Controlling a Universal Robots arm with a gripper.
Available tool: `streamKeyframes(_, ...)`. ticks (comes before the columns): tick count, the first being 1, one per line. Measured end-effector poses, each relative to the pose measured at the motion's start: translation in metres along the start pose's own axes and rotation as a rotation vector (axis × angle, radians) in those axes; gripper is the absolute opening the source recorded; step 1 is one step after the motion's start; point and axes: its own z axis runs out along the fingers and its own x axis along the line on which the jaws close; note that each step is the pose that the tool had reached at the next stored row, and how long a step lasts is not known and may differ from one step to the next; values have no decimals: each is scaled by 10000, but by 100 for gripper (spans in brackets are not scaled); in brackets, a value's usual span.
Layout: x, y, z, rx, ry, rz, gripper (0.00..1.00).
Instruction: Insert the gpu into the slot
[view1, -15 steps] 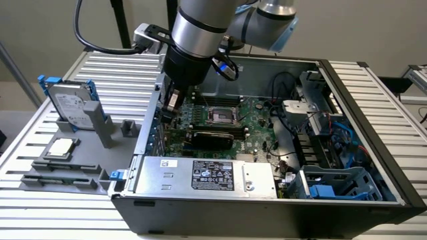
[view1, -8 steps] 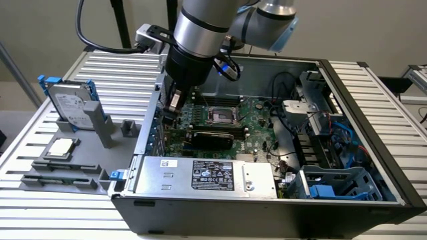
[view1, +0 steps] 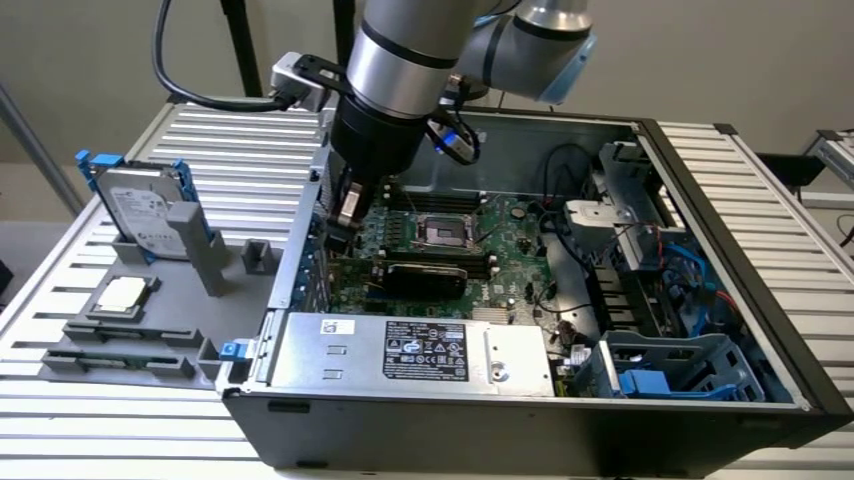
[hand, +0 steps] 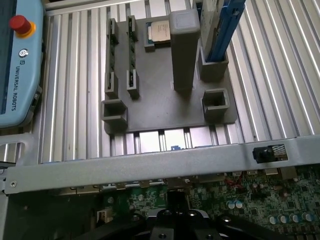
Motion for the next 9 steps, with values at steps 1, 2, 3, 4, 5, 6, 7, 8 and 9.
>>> streamKeyframes(1, -2, 1, 2, 1, -1, 6, 11)
streamKeyframes(2, -6, 3, 2, 0, 4, 13, 11)
streamKeyframes(3, -11, 5, 2, -1, 8, 21, 11)
streamKeyframes(4, -16, 8, 2, -2, 13, 29, 11)
streamKeyframes(5, -21, 10, 2, -5, 20, 40, 11)
streamKeyframes(6, -25, 13, 3, -8, 30, 49, 11)
streamKeyframes(7, -28, 15, 3, -13, 38, 57, 11)
streamKeyframes(8, -31, 17, 3, -23, 45, 64, 11)
streamKeyframes(9, -35, 18, 3, -34, 49, 70, 11)
